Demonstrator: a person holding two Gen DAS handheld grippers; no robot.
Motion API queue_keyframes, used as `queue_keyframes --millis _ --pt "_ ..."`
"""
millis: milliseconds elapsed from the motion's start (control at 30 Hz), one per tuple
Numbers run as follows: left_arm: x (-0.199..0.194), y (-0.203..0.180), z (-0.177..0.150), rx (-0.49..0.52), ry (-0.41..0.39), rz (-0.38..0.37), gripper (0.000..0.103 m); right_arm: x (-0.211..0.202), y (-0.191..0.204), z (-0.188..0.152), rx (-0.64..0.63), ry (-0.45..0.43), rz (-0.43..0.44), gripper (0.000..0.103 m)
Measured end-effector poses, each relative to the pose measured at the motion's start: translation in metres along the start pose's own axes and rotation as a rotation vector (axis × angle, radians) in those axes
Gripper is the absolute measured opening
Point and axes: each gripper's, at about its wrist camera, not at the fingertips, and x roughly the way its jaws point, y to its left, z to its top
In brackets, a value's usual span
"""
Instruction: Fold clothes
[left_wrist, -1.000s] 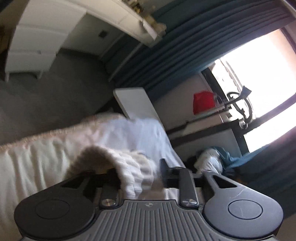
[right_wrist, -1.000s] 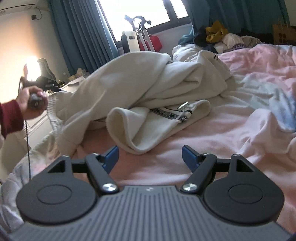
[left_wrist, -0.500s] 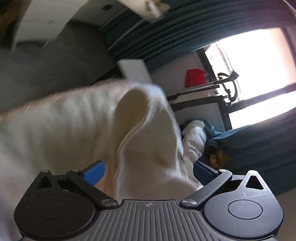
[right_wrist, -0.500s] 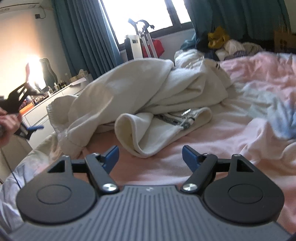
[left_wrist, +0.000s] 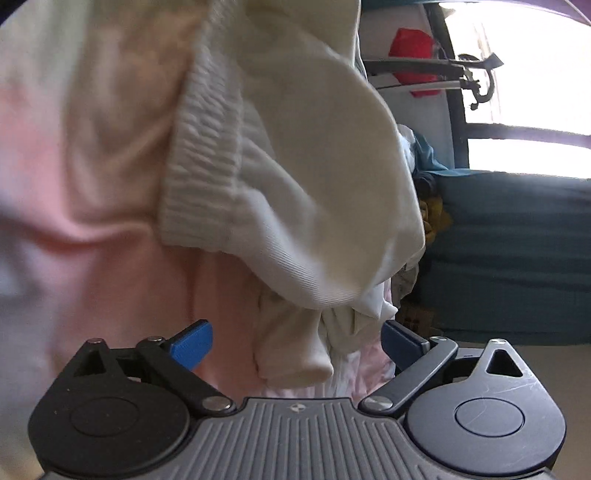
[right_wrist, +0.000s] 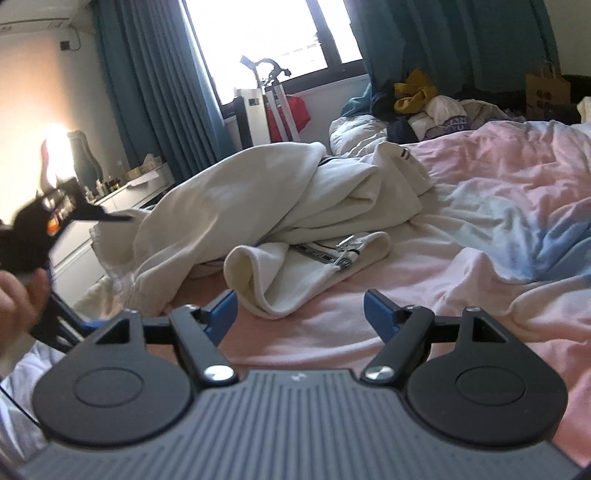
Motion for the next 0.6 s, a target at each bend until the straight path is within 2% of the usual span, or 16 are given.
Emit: queue_keyframes --millis 100,200,267,300,367,433,600 --pt "0.025 0.006 0.005 0.001 -0.023 -0.008 0.091 0.001 -0.003 0.001 0.020 -0.002 0.011 0.078" --pt "0.040 0.014 0.016 -0.004 -0.072 0.009 0.073 0.005 -0.003 0.002 0.031 -0.006 0.029 0.078" --pt "0.043 0.020 0.023 -0.021 -0.102 0.007 0.051 0.008 -0.003 0.001 0.027 -0.014 0.040 0.078" --pt "0.043 0.022 0.025 -0.031 -0.109 0.000 0.047 0.010 -0.003 0.001 0.025 -0.018 0.046 0.078" --pt "0.034 0.022 0.026 -0.022 -0.121 -0.020 0.019 0.014 -0.006 0.001 0.023 -0.029 0.053 0.078" --pt "0.016 0.017 0.024 0.013 -0.150 -0.034 0.010 0.018 -0.009 0.002 0.040 -0.034 0.057 0.078" --pt "-0.054 0.004 0.013 0.076 -0.272 -0.059 0.006 0.015 -0.016 0.006 0.085 -0.055 0.059 0.078"
